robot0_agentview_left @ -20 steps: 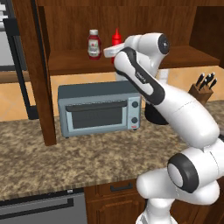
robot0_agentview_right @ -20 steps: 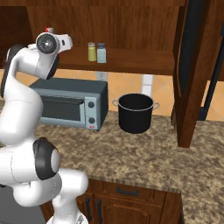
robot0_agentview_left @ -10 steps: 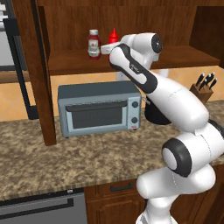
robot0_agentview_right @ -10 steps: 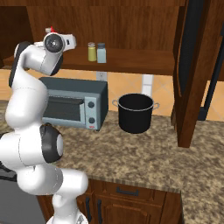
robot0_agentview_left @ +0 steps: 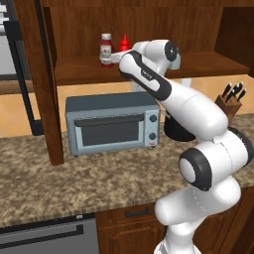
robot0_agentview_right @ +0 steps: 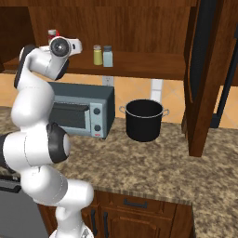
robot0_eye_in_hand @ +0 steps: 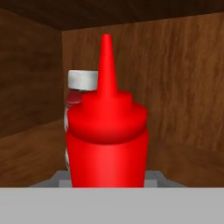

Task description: Put the shaker and condiment bottle from the counter next to their counterparts in the cabinet.

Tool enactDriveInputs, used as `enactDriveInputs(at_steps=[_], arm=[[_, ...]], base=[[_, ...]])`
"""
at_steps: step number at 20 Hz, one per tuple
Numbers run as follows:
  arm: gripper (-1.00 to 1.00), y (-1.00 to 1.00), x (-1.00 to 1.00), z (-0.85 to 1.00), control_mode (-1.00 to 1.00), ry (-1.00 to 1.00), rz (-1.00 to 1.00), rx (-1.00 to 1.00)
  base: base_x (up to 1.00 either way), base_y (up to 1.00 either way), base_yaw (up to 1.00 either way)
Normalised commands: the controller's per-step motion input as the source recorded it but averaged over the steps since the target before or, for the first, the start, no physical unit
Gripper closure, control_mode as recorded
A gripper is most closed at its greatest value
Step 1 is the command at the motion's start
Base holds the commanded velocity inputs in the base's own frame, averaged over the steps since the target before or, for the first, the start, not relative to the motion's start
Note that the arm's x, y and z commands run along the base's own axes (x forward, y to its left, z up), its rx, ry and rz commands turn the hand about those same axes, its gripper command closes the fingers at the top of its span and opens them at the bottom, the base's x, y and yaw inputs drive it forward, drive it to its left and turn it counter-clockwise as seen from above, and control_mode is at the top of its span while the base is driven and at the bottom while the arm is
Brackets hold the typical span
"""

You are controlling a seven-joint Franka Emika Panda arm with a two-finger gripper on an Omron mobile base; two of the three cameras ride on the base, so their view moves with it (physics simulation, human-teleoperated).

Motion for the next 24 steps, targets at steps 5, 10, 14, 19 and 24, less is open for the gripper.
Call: enactDriveInputs(at_steps=[5, 10, 14, 19, 24], arm=[[1.00, 0.00, 0.17, -0.12, -1.00, 0.00, 0.00, 0.02], [1.00, 0.07, 0.04, -0.31, -1.00, 0.00, 0.00, 0.02], [-1.00, 0.21, 0.02, -0.43, -1.00, 0.00, 0.00, 0.00], [-1.00, 0.04, 0.06, -0.24, -1.00, 0.00, 0.00, 0.00], [-1.00, 0.00, 0.05, -0.14, -1.00, 0.00, 0.00, 0.00]], base=[[0.00, 0.00, 0.00], [0.00, 0.00, 0.00], [0.00, 0.00, 0.00], [0.00, 0.00, 0.00], [0.00, 0.00, 0.00]])
